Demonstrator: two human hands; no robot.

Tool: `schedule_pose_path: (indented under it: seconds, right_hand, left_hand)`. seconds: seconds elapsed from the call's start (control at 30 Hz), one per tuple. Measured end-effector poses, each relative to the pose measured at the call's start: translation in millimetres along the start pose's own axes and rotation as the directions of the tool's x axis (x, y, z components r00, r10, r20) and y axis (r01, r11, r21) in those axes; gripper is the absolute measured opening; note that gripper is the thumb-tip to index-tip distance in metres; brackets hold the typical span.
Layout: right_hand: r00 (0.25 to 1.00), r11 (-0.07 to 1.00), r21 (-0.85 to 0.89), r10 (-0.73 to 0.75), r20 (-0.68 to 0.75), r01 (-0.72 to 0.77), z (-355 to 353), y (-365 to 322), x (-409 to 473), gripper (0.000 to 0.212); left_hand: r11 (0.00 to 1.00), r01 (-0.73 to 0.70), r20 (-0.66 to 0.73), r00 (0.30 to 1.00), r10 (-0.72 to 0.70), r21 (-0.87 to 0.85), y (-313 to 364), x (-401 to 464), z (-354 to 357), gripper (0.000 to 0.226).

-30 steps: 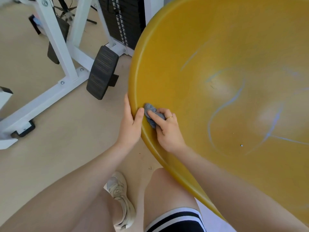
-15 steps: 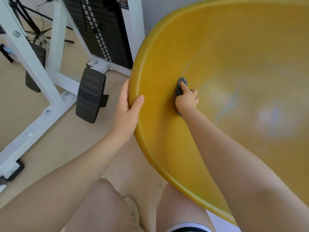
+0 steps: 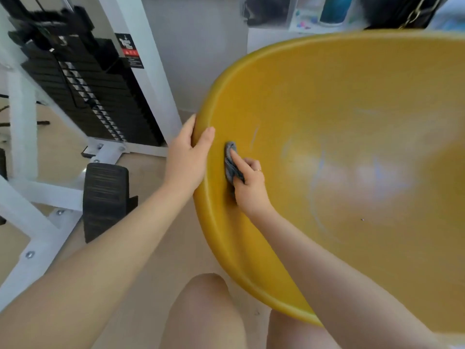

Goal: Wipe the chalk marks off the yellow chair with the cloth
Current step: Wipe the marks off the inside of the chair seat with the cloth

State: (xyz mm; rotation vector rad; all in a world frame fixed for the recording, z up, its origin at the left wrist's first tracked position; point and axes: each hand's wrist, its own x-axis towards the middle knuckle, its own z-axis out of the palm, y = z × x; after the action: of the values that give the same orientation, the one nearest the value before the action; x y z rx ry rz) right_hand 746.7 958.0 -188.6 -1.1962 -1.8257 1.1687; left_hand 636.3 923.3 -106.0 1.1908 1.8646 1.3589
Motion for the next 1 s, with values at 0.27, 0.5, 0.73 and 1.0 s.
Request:
schedule_pose_path:
  seconds: [0.27, 0.5, 0.73, 1.0]
  right_hand:
    - [0.882, 0.797, -0.381, 0.445, -0.154, -0.468, -28.8, 50.8, 58.9, 0.069]
    - [0.933, 0.939, -0.051, 0.330, -0.145, -0.340, -5.9, 10.8, 59.5, 0.068]
    - [0.997, 0.984, 0.162, -0.069, -0.046, 0.076, 0.6, -34.6, 29.1, 0.062]
    - [0.955, 0.960, -0.145, 0.208, -0.212, -0.241, -8.3, 29.9, 66.7, 0.064]
  left_hand:
    - [0.999, -0.032, 0.029, 0.999, 0.033, -0.023, -6.6, 3.3, -3.6, 0.046]
    - [0.999, -0.046, 0.038, 0.998, 0.047, -0.024, -18.8, 9.1, -3.4, 0.048]
    - [0.997, -0.065, 0.057, 0.996, 0.068, -0.050, -18.7, 11.3, -4.2, 0.048]
    - [0.996, -0.017, 0.044, 0.999, 0.021, -0.088, -21.3, 9.9, -2.2, 0.054]
